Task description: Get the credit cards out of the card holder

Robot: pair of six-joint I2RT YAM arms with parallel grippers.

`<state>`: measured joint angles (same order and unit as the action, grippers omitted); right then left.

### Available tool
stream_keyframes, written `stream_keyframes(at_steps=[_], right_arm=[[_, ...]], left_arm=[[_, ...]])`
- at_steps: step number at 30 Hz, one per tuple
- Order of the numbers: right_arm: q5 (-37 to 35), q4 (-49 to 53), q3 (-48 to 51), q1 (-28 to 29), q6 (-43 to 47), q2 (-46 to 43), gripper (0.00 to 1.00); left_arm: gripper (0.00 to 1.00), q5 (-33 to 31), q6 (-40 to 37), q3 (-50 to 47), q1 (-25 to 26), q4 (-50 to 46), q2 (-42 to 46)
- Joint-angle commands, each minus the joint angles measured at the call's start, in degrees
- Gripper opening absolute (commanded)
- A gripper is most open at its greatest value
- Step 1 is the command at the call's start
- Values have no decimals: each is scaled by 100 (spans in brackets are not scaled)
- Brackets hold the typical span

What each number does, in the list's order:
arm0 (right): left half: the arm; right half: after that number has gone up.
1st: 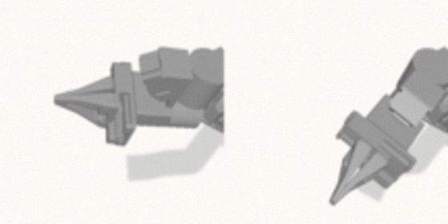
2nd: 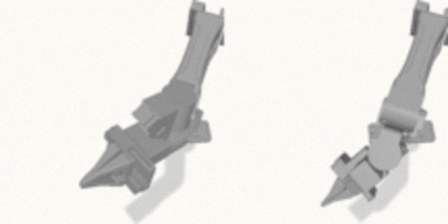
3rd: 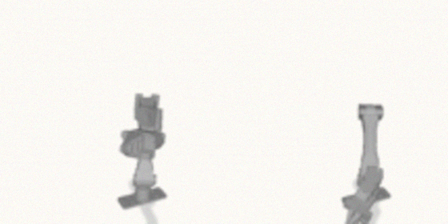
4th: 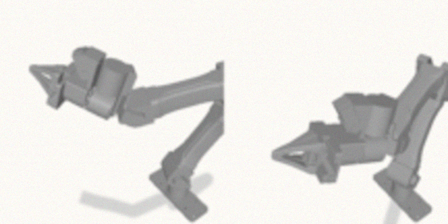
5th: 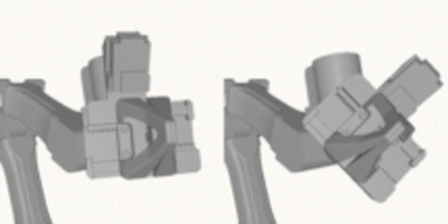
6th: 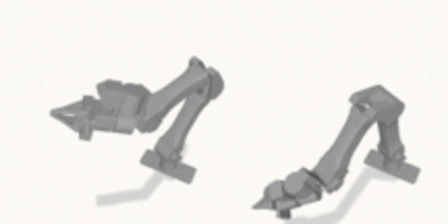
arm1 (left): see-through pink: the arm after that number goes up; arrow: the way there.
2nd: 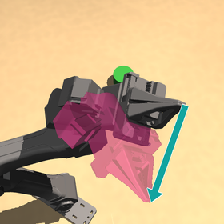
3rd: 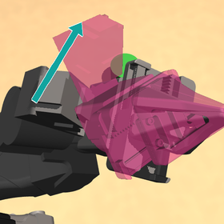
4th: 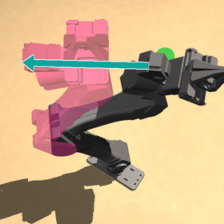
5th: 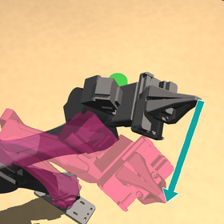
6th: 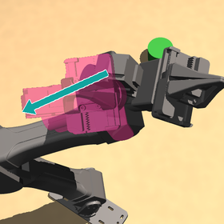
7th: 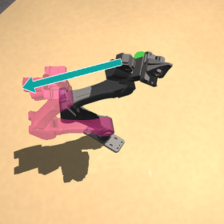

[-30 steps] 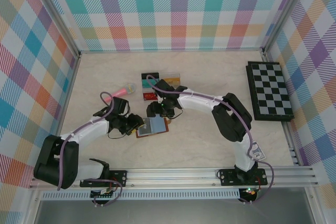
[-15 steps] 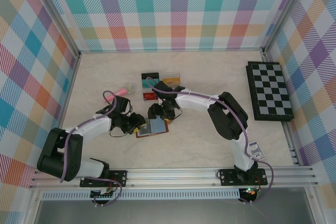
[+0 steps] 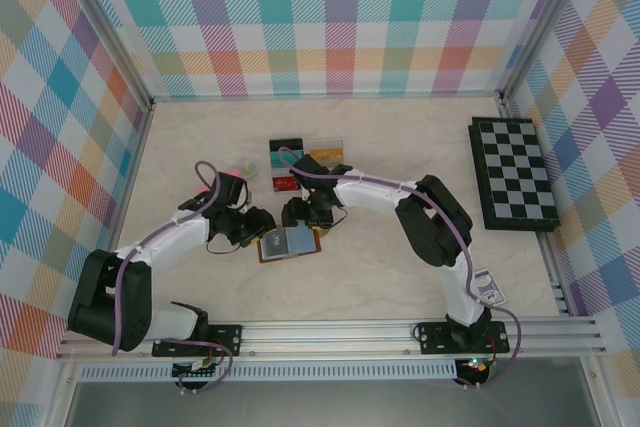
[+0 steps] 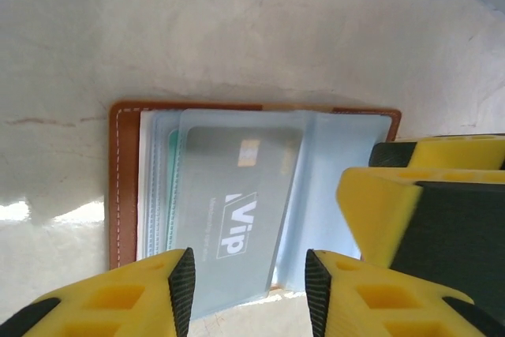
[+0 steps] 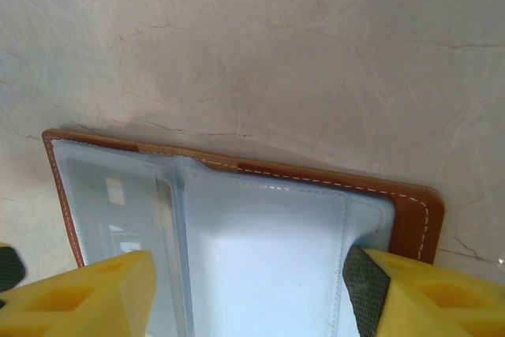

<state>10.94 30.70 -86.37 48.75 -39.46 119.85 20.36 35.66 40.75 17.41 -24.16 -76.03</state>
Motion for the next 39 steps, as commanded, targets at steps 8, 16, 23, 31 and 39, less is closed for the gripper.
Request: stream_keyframes(at_steps=[8, 16, 23, 31, 39], right_arm=[[137, 179, 155, 29, -99, 237, 65], [172, 147, 190, 29, -97, 223, 64], [234, 134, 199, 29, -79, 247, 64], [330, 81, 247, 29, -70, 278, 61], [365, 59, 265, 29, -79, 294, 59]], left_arm=[[34, 22, -235, 120, -45, -62, -439], [34, -218, -261, 149, -45, -62, -656], [34, -184, -294, 188, -45, 24, -908], [31, 305, -244, 152, -45, 210, -952], [29, 592, -258, 195, -45, 235, -724]])
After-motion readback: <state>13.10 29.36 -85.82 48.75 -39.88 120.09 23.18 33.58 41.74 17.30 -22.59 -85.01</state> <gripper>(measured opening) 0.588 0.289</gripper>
